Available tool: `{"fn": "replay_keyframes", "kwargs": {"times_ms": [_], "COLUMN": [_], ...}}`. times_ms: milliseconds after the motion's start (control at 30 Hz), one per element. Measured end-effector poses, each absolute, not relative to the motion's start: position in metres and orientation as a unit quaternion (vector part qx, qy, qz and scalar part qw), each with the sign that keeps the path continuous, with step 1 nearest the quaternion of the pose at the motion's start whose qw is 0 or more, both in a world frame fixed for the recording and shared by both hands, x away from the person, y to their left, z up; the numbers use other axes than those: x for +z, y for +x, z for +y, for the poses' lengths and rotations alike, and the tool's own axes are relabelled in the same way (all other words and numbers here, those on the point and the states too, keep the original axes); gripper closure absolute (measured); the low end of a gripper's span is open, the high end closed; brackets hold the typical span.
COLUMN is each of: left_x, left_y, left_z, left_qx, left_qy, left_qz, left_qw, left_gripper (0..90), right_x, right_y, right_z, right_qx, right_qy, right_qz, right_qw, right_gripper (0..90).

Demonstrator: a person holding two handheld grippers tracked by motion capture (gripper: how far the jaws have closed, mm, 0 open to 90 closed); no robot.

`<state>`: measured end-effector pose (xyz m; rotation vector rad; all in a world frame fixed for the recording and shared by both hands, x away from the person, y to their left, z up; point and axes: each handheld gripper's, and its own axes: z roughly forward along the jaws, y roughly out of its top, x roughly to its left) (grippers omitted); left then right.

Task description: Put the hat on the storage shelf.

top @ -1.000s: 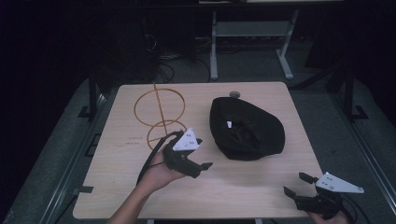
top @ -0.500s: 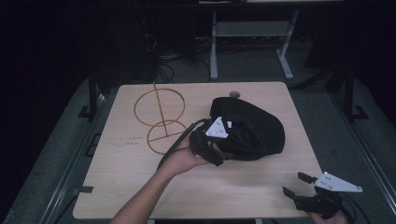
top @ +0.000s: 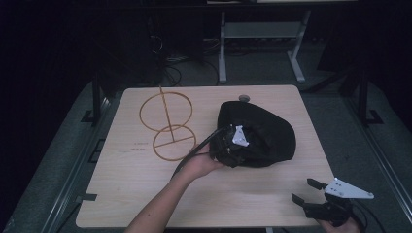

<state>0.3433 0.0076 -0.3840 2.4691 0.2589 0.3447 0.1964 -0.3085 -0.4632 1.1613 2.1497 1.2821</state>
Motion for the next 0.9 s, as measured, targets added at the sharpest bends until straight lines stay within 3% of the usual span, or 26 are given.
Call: {"fn": "replay_keyframes", "kwargs": {"times_ms": [33,100,300,900], "left_x": [-0.384,-0.382,-0.382,-0.360], "left_y": [0.342,0.339,0.335,0.313], "left_z": [0.008,0.009,0.014,0.023], "left_qx": [0.137,0.142,0.129,0.062], "left_qy": [0.932,0.926,0.919,0.886], "left_qz": [0.093,0.092,0.101,0.104], "left_qw": [0.321,0.338,0.359,0.448], "left_gripper": [58.8,72.1,80.3,85.6], "right_x": [-0.463,-0.463,-0.462,-0.461], "right_y": [0.196,0.197,0.198,0.207], "right_z": [-0.308,-0.307,-0.301,-0.285], "right_qx": [0.456,0.458,0.459,0.472], "right_qy": [0.413,0.414,0.412,0.412], "right_qz": [0.765,0.764,0.764,0.754], "right_qw": [0.190,0.190,0.191,0.197], "right_gripper": [17.4,17.4,17.4,16.1]}}
